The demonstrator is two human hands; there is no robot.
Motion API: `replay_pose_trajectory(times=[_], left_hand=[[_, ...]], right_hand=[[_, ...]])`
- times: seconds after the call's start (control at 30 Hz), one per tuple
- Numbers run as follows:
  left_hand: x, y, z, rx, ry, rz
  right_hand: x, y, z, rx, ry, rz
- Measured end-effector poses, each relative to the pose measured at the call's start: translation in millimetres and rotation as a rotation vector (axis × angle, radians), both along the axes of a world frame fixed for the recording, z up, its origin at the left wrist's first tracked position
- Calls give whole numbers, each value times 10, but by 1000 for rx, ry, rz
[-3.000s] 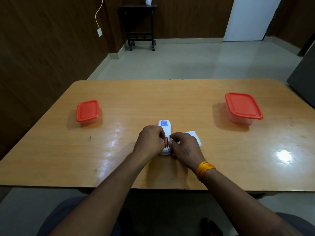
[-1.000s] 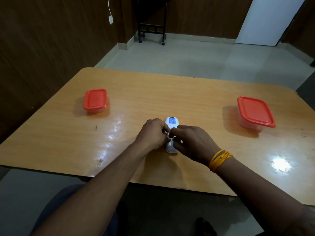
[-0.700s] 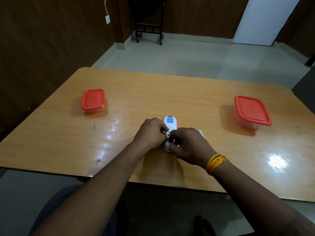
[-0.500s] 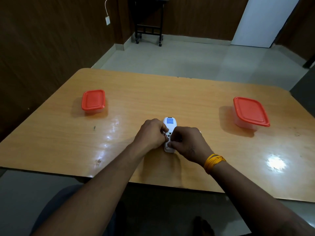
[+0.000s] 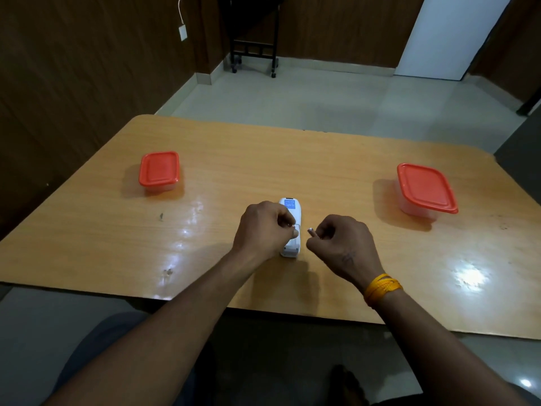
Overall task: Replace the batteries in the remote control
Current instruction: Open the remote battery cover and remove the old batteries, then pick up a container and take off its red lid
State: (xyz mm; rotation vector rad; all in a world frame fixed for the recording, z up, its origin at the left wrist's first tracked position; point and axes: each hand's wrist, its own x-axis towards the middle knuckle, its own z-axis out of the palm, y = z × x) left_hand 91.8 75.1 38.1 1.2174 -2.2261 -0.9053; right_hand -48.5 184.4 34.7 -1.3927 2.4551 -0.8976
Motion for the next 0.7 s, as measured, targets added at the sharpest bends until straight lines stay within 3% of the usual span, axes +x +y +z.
replay_pose_trajectory(times=[0.2, 0.37, 0.7], left_hand=[[-195, 417, 13, 105, 145, -39], [-679, 709, -60, 135, 69, -84], [-1399, 961, -234, -75, -121, -103]], right_hand=[[-344, 485, 14, -26, -73, -163], [-681, 812, -136, -11, -58, -307], [-989, 918, -264, 64, -92, -375]])
